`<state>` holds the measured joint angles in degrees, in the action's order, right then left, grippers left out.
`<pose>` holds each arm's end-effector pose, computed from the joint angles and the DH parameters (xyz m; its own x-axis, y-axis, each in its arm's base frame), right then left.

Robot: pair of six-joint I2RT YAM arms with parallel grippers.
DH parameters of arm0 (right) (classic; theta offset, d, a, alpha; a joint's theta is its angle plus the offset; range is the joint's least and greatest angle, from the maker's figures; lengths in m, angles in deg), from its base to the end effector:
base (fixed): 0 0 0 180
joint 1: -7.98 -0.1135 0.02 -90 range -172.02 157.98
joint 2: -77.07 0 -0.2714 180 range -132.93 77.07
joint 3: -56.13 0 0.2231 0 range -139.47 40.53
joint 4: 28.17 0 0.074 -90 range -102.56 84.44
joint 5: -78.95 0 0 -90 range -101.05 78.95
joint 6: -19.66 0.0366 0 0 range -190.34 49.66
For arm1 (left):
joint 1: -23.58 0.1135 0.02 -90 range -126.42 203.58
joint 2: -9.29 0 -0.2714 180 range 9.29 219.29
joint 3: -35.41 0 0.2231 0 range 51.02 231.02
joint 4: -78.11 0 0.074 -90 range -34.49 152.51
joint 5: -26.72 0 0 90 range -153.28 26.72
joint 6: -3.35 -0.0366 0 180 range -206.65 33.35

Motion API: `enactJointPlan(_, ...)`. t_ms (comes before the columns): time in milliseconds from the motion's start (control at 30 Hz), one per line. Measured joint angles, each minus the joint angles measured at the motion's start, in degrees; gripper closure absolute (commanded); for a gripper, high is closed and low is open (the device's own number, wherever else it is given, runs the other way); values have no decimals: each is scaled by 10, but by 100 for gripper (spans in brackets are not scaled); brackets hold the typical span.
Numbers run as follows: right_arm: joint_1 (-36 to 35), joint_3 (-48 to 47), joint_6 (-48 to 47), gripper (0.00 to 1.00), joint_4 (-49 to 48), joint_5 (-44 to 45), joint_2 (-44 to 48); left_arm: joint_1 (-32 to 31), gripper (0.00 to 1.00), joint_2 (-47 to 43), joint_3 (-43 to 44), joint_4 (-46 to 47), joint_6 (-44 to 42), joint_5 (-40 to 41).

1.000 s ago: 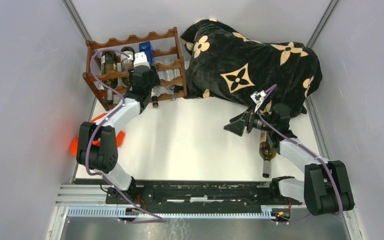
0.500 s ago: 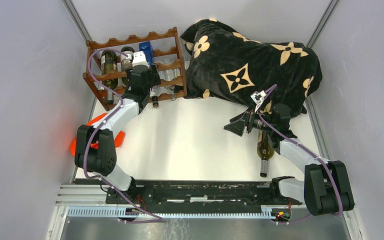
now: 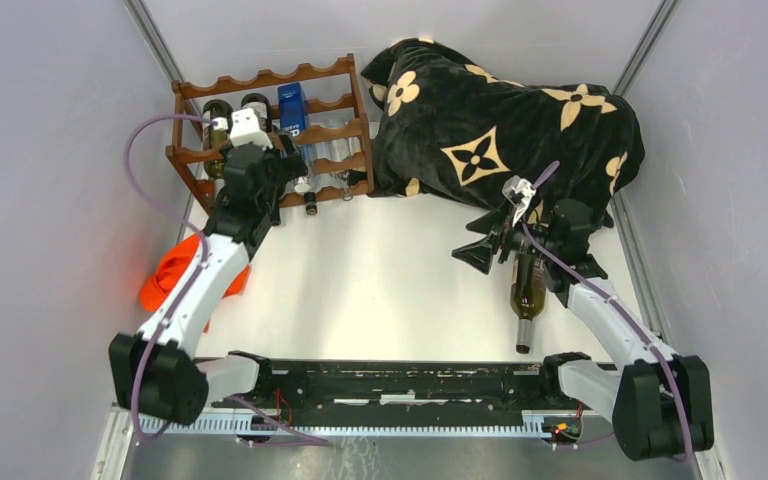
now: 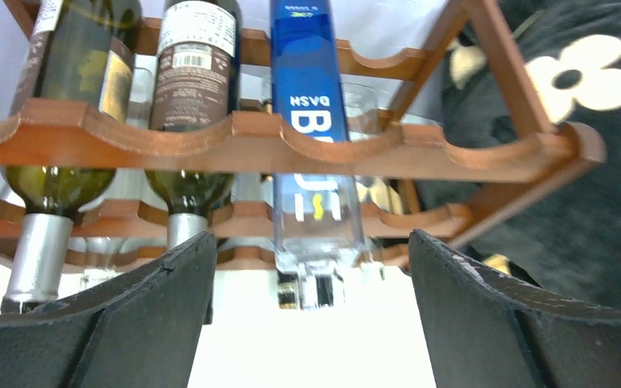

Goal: Put the wine bottle on the wine rack
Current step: Place the wine bottle in the wine rack, then pick up the wine bottle from the center of the board.

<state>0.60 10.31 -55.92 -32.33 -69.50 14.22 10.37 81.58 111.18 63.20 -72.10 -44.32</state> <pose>0.1946 0.0567 0.2689 -0.4358 0.0749 -0.8969 -0.8080 0.4063 0.4266 0.2623 -0.0493 0.3641 -0.1631 -0.2058 -0.9649 -0.1394 0.9730 -0.1839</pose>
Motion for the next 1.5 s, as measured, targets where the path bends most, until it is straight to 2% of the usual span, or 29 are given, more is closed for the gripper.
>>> enactJointPlan(33,0,-13,-39,2,28,2,13,0,1,-19,-6,-9,5,-7)
enactJointPlan(233,1,-59,-247,2,143,55,91,0,0,-168,-81,-57,68,-71)
enactJointPlan(433,23,-70,-335,2,228,156,109,0,0,-291,-141,-113,126,-149)
enactJointPlan(567,34,-69,-352,2,276,223,122,0,0,-348,-176,-124,151,-228)
enactJointPlan(733,49,-37,-353,2,290,294,187,0,0,-403,-233,-126,189,-306)
enactJointPlan(867,73,-35,-353,2,298,336,191,0,0,-443,-279,-124,220,-359)
enactJointPlan(1300,143,11,-339,2,294,367,168,0,0,-590,-435,-33,345,-468)
enactJointPlan(1500,144,28,-341,2,293,367,160,-10,0,-584,-459,26,371,-491)
